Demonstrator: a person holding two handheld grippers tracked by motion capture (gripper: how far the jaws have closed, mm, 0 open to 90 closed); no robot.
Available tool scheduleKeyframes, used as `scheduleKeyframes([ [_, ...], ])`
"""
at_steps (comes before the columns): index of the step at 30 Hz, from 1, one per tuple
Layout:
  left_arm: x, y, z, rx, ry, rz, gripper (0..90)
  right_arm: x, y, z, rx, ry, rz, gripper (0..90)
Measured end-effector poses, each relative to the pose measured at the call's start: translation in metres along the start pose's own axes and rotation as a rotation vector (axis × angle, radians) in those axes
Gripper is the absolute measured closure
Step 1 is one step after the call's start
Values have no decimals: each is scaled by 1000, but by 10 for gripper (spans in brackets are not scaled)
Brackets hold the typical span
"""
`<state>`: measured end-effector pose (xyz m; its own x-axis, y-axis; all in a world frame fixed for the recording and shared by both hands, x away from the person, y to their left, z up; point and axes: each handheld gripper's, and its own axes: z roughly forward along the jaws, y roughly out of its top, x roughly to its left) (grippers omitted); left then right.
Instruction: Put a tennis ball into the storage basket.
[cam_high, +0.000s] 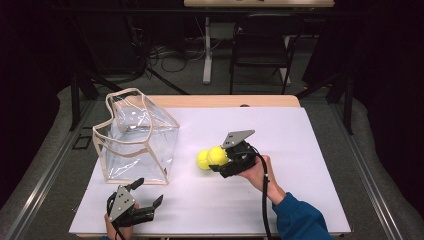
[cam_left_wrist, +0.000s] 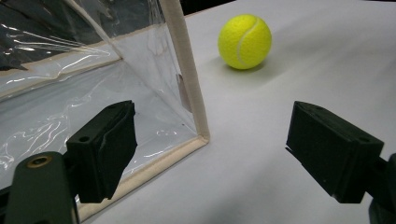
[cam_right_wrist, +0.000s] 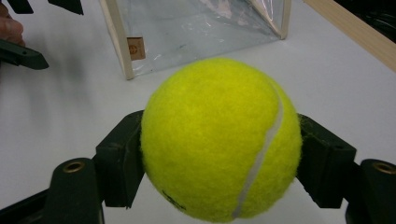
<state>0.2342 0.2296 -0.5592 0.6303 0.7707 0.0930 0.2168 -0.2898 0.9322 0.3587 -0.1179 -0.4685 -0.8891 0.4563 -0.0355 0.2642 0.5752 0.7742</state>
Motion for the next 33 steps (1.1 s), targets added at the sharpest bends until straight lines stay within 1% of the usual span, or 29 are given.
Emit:
scheduleKeyframes([
  [8, 0, 0, 1, 0, 2, -3, 160, -7, 13, 0, 0, 0, -13, 262],
  [10, 1, 0, 0, -2, 0, -2, 160, -10, 16, 2, 3, 1, -8, 262],
  [14, 1, 0, 0, -4, -3, -4, 160, -13, 21, 5, 9, 7, -13, 262],
  [23, 1, 0, 0, -4, -5, -4, 160, -16, 29, 10, 15, 13, -17, 262],
  [25, 0, 0, 0, -6, -6, -7, 160, -17, 32, 12, 24, 11, -24, 262],
  [33, 1, 0, 0, -4, -8, -5, 160, -18, 41, 15, 27, 12, -31, 263],
])
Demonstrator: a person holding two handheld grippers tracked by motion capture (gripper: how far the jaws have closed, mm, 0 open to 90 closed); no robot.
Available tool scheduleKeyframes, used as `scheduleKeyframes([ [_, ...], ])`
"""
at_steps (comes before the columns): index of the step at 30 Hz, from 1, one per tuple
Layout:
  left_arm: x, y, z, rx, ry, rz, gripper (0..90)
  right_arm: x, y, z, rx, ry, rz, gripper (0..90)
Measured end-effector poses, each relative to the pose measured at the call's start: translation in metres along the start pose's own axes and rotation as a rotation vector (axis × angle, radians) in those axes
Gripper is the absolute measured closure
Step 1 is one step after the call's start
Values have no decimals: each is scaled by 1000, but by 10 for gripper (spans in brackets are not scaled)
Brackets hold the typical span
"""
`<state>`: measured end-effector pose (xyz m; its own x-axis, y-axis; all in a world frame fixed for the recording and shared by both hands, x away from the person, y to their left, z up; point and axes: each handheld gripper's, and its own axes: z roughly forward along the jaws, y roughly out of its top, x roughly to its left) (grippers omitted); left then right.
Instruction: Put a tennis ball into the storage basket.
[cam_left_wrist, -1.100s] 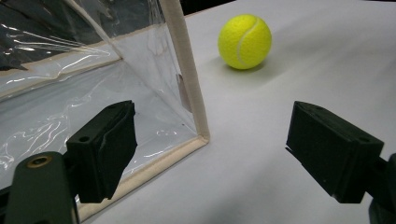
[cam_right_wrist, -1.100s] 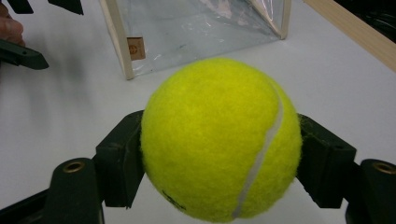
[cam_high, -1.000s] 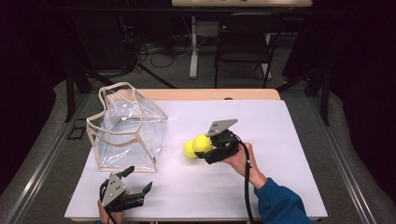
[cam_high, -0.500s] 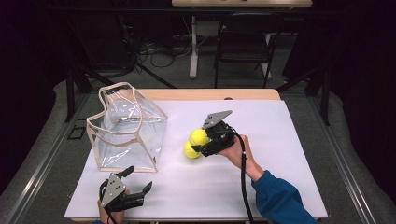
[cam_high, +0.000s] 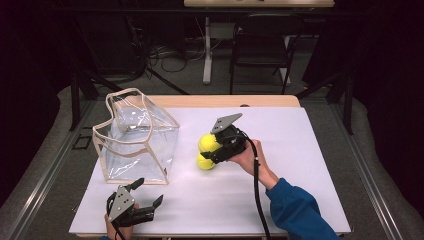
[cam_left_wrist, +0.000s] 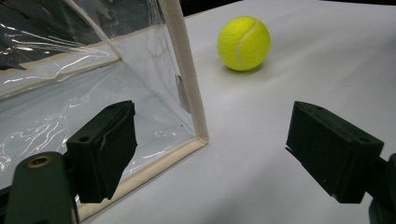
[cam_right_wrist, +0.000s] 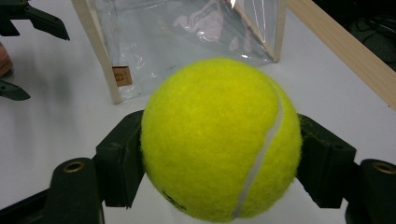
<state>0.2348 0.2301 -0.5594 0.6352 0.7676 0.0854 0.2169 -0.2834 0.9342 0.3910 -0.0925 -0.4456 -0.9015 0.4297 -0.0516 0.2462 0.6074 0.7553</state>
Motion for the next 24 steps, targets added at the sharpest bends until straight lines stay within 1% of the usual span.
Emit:
scheduleKeyframes([
  [10, 0, 0, 0, -2, 0, -5, 160, 0, 15, 8, 17, 15, -16, 262],
  [14, 0, 0, 0, 1, -5, -1, 160, -1, 20, 9, 14, 17, -19, 263],
  [15, 0, 0, 0, 2, -7, 0, 160, -1, 23, 10, 18, 22, -21, 263],
  [21, 0, 0, 1, 3, -4, -5, 160, 2, 31, 11, 22, 20, -35, 263],
  [24, 0, 0, 0, 0, -5, -2, 160, 2, 35, 14, 35, 22, -43, 263],
])
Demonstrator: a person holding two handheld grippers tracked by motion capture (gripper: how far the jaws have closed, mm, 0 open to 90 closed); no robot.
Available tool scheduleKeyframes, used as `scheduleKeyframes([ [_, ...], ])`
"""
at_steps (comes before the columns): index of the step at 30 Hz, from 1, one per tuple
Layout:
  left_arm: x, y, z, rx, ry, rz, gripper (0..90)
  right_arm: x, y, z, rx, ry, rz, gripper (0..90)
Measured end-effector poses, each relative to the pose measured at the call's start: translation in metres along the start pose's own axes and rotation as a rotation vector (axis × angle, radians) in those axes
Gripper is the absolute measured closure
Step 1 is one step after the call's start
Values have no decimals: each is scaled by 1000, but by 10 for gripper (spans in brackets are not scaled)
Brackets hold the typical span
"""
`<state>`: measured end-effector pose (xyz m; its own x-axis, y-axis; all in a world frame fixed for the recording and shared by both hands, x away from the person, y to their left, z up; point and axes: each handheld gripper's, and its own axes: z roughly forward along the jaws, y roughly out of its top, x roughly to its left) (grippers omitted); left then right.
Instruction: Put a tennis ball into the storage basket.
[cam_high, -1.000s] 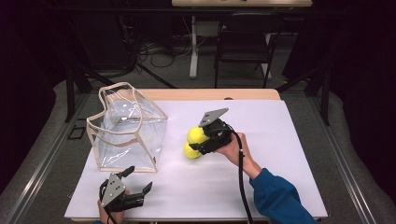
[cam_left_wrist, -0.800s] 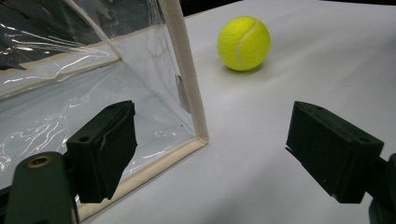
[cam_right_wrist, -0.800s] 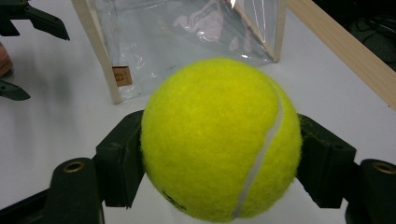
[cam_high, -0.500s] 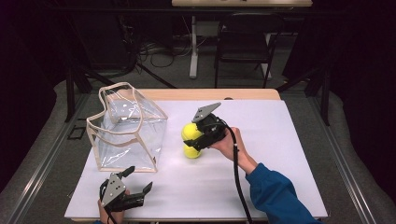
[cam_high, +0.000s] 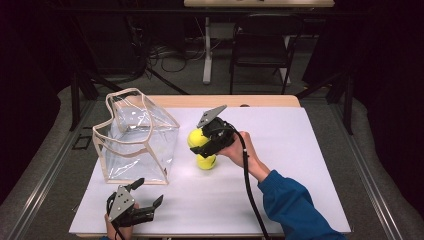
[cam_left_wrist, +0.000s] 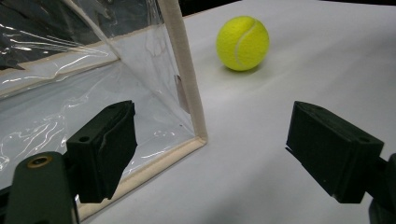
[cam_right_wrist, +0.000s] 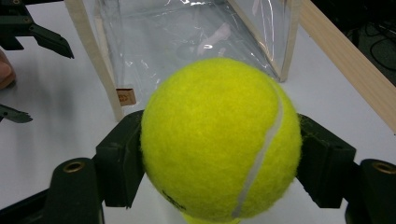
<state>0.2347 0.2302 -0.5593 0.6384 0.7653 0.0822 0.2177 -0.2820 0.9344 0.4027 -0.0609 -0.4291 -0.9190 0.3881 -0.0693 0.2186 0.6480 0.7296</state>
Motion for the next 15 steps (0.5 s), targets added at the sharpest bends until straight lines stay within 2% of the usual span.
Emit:
scheduleKeyframes([
  [15, 0, 0, 0, 2, -3, -1, 160, -6, 16, 6, -1, -2, -2, 263],
])
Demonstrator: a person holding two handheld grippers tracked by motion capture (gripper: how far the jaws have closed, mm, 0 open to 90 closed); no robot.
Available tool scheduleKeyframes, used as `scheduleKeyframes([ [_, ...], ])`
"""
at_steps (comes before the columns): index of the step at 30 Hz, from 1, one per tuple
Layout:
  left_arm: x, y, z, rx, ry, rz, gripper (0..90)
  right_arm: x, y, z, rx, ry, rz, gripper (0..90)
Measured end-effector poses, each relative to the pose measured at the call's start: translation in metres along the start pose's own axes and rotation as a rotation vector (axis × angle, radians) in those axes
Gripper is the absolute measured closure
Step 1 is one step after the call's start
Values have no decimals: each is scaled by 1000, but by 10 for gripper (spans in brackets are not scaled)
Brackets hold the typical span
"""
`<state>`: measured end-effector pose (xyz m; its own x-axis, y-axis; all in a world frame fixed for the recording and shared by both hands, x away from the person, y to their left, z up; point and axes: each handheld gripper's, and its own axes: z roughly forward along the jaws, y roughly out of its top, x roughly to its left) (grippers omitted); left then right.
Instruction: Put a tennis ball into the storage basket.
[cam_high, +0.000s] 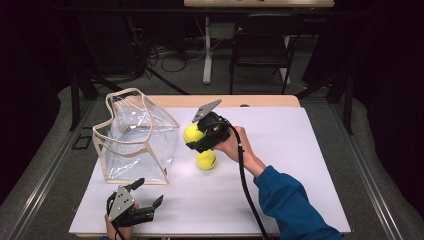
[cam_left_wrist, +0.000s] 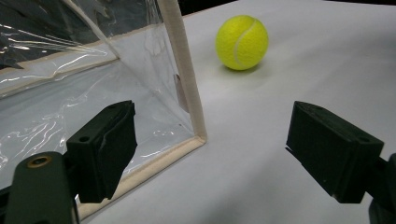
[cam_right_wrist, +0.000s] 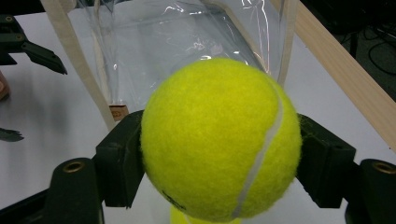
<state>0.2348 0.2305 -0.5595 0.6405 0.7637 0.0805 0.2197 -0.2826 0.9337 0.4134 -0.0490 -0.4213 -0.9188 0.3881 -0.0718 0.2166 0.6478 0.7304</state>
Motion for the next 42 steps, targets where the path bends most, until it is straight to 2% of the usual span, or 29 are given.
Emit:
scheduleKeyframes([
  [9, 0, 0, 0, -3, 1, -2, 160, 0, 12, 4, 5, -4, -6, 263],
  [16, 0, 0, -1, -5, 0, -6, 159, -6, 17, 4, 8, -14, 2, 262],
  [23, 1, 0, -1, -7, 7, -10, 160, -9, 29, 3, 4, -17, -4, 263],
  [42, 1, 0, -1, -8, 5, -8, 160, -10, 47, -1, 6, -21, -19, 263],
])
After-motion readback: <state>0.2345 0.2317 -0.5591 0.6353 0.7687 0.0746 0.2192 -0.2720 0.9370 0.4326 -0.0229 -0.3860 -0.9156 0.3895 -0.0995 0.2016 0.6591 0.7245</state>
